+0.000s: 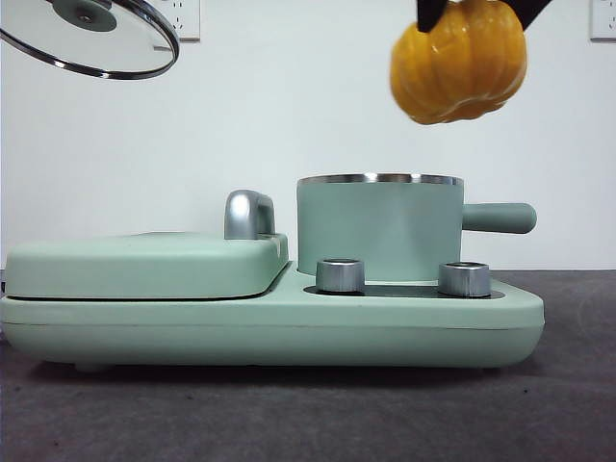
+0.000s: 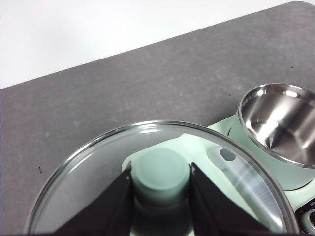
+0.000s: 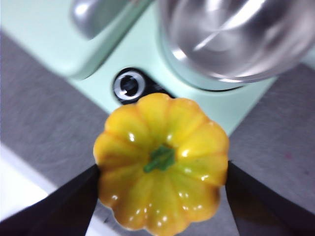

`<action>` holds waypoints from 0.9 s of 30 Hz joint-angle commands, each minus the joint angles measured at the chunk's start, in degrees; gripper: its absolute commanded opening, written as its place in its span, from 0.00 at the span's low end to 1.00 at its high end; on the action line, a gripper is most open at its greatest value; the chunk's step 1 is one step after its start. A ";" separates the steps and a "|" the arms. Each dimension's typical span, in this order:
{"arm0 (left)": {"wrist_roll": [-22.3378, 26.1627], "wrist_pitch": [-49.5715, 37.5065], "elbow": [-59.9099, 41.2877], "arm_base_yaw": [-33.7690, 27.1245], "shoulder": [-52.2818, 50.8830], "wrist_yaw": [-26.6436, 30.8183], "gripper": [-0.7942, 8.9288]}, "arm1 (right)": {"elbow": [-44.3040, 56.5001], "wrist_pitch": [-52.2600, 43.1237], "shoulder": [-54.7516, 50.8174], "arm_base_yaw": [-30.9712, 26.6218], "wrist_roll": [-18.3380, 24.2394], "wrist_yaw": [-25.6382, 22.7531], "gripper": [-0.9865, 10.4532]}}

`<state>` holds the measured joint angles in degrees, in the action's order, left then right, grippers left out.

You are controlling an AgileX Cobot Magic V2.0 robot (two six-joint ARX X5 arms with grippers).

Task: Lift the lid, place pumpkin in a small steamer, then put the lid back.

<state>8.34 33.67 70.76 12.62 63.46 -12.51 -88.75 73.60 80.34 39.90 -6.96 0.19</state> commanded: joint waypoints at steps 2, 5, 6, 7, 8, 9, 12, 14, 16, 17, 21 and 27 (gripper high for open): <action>0.59 -1.53 1.07 0.09 0.37 -0.33 0.09 | -5.18 1.51 3.56 -2.95 2.67 -0.02 0.35; 0.59 -1.53 1.07 0.09 0.37 -0.33 0.09 | -9.46 2.16 6.47 -5.27 4.17 -0.02 0.35; 0.59 -1.51 1.07 0.09 0.37 -0.33 0.09 | -11.21 2.45 7.74 -6.01 4.70 -0.02 0.35; 0.57 -1.51 1.07 0.09 0.37 -0.33 0.09 | -12.74 2.75 8.96 -6.62 4.94 -0.02 0.35; 0.57 -1.51 1.07 0.09 0.37 -0.33 0.09 | -14.62 3.30 10.34 -7.30 5.07 -0.02 0.35; 0.57 -1.51 1.07 0.09 0.37 -0.33 0.09 | -16.48 3.67 11.85 -7.87 5.20 0.00 0.35; 0.59 -1.51 1.07 0.09 0.37 -0.33 0.09 | -21.29 4.74 16.13 -9.07 5.90 0.31 0.35; 0.59 -1.51 1.07 0.09 0.37 -0.33 0.09 | -24.30 5.44 18.99 -9.66 5.92 1.73 0.35; 0.59 -1.53 1.07 0.09 0.37 -0.33 0.09 | -26.95 5.81 21.86 -9.92 6.16 2.99 0.35; 0.59 -1.53 1.05 0.09 0.37 -0.33 0.09 | -28.17 6.08 23.10 -10.05 6.25 3.28 0.35; 0.59 -1.53 1.07 0.09 0.37 -0.33 0.09 | -31.80 6.49 27.91 -10.10 6.56 3.30 0.35; 0.59 -1.55 1.07 0.09 0.37 -0.33 0.09 | -32.92 5.22 32.89 -10.12 7.52 4.92 0.35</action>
<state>8.34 33.69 70.76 12.62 63.46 -12.51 -119.98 76.84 111.72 29.50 -0.16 4.80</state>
